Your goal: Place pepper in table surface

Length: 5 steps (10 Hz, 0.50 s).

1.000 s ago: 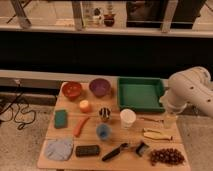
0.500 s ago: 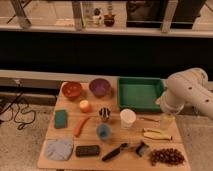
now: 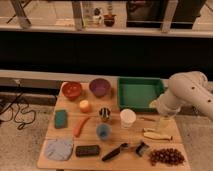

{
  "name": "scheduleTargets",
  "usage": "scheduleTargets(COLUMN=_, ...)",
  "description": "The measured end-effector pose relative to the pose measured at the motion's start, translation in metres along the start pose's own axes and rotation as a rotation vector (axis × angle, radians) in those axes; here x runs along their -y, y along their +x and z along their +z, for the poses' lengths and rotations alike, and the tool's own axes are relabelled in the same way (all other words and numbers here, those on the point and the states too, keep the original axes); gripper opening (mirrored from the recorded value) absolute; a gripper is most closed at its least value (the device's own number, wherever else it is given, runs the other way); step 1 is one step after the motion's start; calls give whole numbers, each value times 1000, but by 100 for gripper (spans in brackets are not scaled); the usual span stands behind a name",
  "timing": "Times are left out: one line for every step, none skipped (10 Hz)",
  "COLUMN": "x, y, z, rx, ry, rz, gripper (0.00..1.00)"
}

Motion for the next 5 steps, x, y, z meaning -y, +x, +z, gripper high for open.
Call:
scheduleTargets(x=-5, y=-9, z=1, rx=39, ry=-23, rz=-19, gripper=80)
scheduleTargets(x=-11, y=-16, z=2, rx=76, ry=-43, rz=-33, gripper=80)
scheduleTargets(x=-15, y=-22, z=0, rx=101, ry=-51, rz=-42, gripper=80)
scheduleTargets(x=-15, y=-24, z=0, rx=107, ry=-53, rz=-45, gripper=80)
scheduleTargets(x=-15, y=-24, z=0, rx=107, ry=-53, rz=-46, gripper=80)
